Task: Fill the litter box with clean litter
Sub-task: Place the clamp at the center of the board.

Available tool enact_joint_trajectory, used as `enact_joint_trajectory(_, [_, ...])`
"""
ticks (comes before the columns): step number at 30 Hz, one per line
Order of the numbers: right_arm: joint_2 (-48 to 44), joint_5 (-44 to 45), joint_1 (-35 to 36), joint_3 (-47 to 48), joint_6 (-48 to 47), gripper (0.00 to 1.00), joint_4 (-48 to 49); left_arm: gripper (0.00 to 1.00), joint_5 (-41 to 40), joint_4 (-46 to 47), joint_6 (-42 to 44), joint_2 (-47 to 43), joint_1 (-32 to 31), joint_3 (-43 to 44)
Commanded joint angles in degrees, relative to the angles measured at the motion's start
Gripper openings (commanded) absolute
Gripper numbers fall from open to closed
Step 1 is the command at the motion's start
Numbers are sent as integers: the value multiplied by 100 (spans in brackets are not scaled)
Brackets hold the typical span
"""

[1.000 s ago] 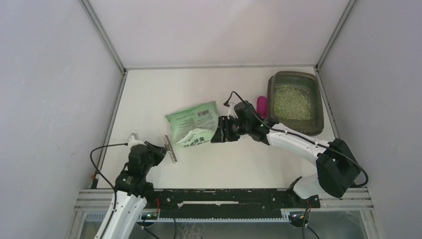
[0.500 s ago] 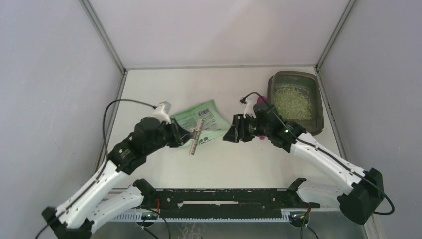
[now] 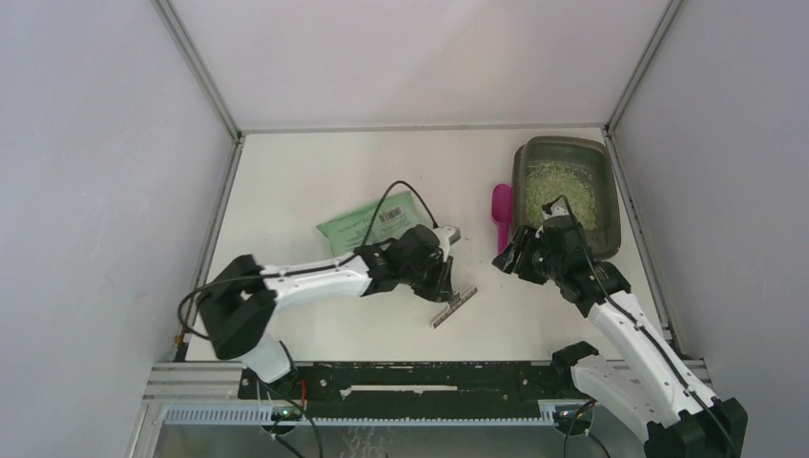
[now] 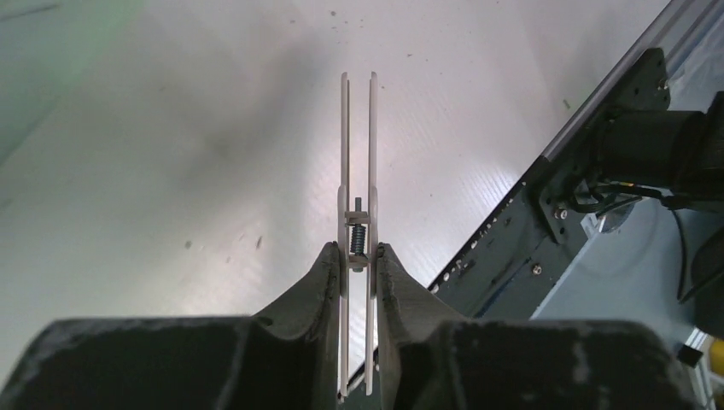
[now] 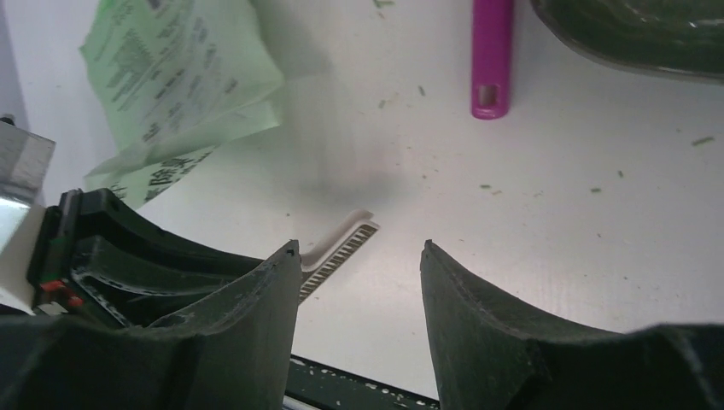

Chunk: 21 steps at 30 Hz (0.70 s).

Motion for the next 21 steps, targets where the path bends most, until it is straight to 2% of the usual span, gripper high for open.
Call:
enact_joint_trajectory(1, [230, -114, -184, -173, 68, 61, 256, 19, 693, 989, 346, 706, -88, 660])
enact_joint_trajectory(6, [551, -359, -214, -210, -33, 62, 616, 33, 988, 1533, 328, 1279, -223, 845])
enact_joint_trajectory(7, [631, -441, -225, -196, -56, 62, 702, 39, 1003, 1603, 321, 1338, -218, 855])
enact_joint_trajectory(10, [904, -643, -304, -94, -144, 63, 838, 45, 916, 1681, 397, 1334, -216, 812])
enact_joint_trajectory(11, [995, -657, -338, -39, -178, 63, 842, 51, 881, 1661, 406, 1273, -211, 794])
enact_joint_trajectory(12, [1066, -661, -363, 12, -214, 65, 845, 65, 873, 1648, 430, 1157, -213, 769])
enact_joint_trajectory(15, [1279, -675, -457, 169, -234, 66, 849, 73, 700, 1391, 492, 772, -207, 721])
enact_joint_trajectory(17, [1440, -794, -494, 322, -144, 66, 907, 76, 273, 886, 457, 275, -197, 597])
enact_joint_trajectory(19, [1636, -1029, -496, 467, 101, 66, 996, 98, -221, 611, 338, -487, -169, 248])
enact_joint_trajectory(21, [1974, -1573, -496, 602, 433, 67, 1198, 100, -808, 197, 223, -1364, -163, 30])
